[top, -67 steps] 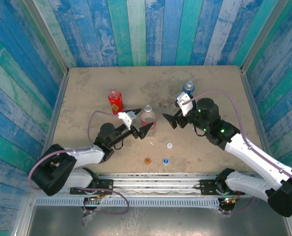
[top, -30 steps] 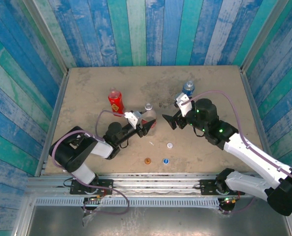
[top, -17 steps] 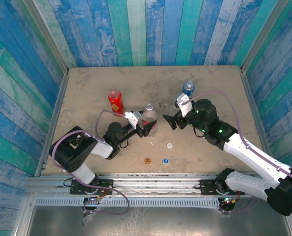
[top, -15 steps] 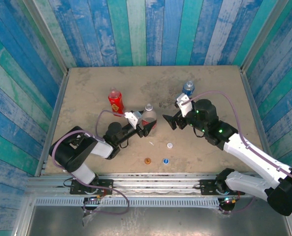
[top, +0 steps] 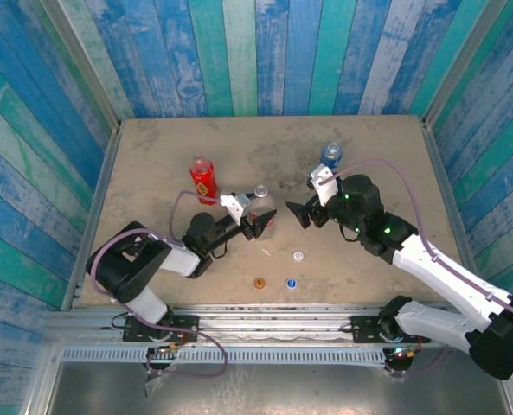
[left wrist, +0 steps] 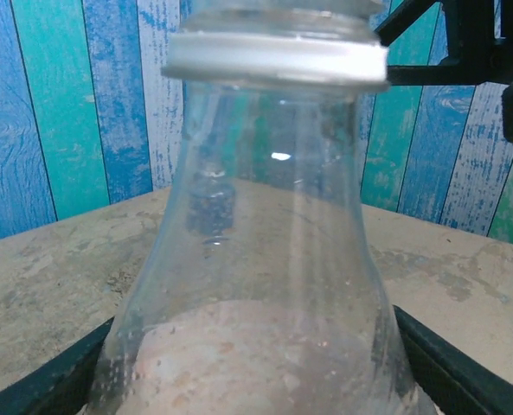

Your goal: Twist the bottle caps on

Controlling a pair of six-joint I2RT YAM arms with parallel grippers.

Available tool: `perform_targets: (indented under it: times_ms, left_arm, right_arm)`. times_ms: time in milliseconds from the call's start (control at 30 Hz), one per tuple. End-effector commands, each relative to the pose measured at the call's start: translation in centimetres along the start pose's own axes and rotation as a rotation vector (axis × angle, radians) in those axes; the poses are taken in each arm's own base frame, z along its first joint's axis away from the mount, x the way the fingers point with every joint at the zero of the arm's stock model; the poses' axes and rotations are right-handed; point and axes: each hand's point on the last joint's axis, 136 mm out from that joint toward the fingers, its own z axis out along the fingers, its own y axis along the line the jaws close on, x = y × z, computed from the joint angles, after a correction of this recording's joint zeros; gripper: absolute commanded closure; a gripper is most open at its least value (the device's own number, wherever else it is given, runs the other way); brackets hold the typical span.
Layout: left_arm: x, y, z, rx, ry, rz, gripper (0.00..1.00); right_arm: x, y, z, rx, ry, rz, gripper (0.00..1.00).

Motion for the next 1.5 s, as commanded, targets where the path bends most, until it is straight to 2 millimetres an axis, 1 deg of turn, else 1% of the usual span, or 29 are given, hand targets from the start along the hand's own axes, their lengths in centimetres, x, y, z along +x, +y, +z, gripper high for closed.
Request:
perform_targets:
  times_ms: [0,100,167,300,367,433,533,600,733,833,900,933,1000,1067,1133,1233,1367,1467]
  left_arm:
    - [0.3,-0.3,0.5,0.02,0.005,0.003,0.33]
    - [0.3,-0.3,0.5,0.021,0.006,0.003,0.33]
    - [0.3,-0.3,0.4,0.021,0.007,0.002,0.33]
    - [0.3,-0.8,0.4,0.048,0.013,0.008,0.35]
    - [0.1,-1.0,0.4,0.061,0.011,0.004,0.36]
    - [0.1,-1.3,0.4,0.079,0.014,-0.001,0.37]
    - [0.2,-1.7,0.4,0.103,0.022,-0.008,0.4]
    - [0.2,-2.1,0.4,0.123,0.026,-0.005,0.4]
    - [0.1,-2.7,0.4,0.161,0.04,0.0,0.4]
    - [0.1,-3.0,0.4,0.179,0.049,0.013,0.4]
    - [0.3,-3.0,0.4,0.179,0.062,0.022,0.39]
    - [0.5,-3.0,0.4,0.178,0.068,0.025,0.39]
    - [0.6,-3.0,0.3,0.176,0.072,0.024,0.39]
    - [0.7,-2.9,0.2,0.169,0.072,0.016,0.38]
    - [0.8,-2.8,0.2,0.167,0.072,0.003,0.38]
    - [0.9,-2.8,0.3,0.165,0.073,-0.011,0.38]
    - [1.0,-2.6,0.4,0.156,0.075,-0.024,0.38]
    - [1.1,-2.4,0.5,0.145,0.084,-0.028,0.38]
  right_arm:
    - [0.8,-0.2,0.1,0.017,0.014,0.011,0.0]
    - [0.9,-0.5,0.0,0.038,0.013,0.021,0.0]
    - [1.1,-1.1,-0.1,0.074,0.012,0.038,0.0]
    - [2.3,-2.6,-0.5,0.169,0.025,0.114,0.0]
    - [3.5,-3.2,-0.6,0.212,0.044,0.193,0.0]
    - [4.6,-3.2,-0.6,0.216,0.074,0.234,0.0]
    - [6.9,-2.6,-0.2,0.202,0.158,0.274,0.0]
    - [8.3,-1.9,0.2,0.166,0.219,0.265,0.0]
    - [11.2,-1.0,0.8,0.162,0.298,0.3,0.0]
    - [13.1,-0.1,1.1,0.156,0.349,0.298,0.06]
    - [14.4,0.5,1.3,0.15,0.385,0.304,0.14]
    - [15.1,0.8,1.5,0.147,0.405,0.308,0.2]
    - [16.1,1.6,1.7,0.134,0.434,0.305,0.27]
    - [17.0,2.3,2.0,0.131,0.464,0.295,0.36]
    - [17.9,3.1,2.3,0.121,0.495,0.278,0.37]
    - [19.1,4.1,2.7,0.106,0.534,0.258,0.42]
    - [20.3,4.9,3.1,0.097,0.571,0.249,0.46]
    - [21.0,5.1,3.3,0.095,0.591,0.246,0.5]
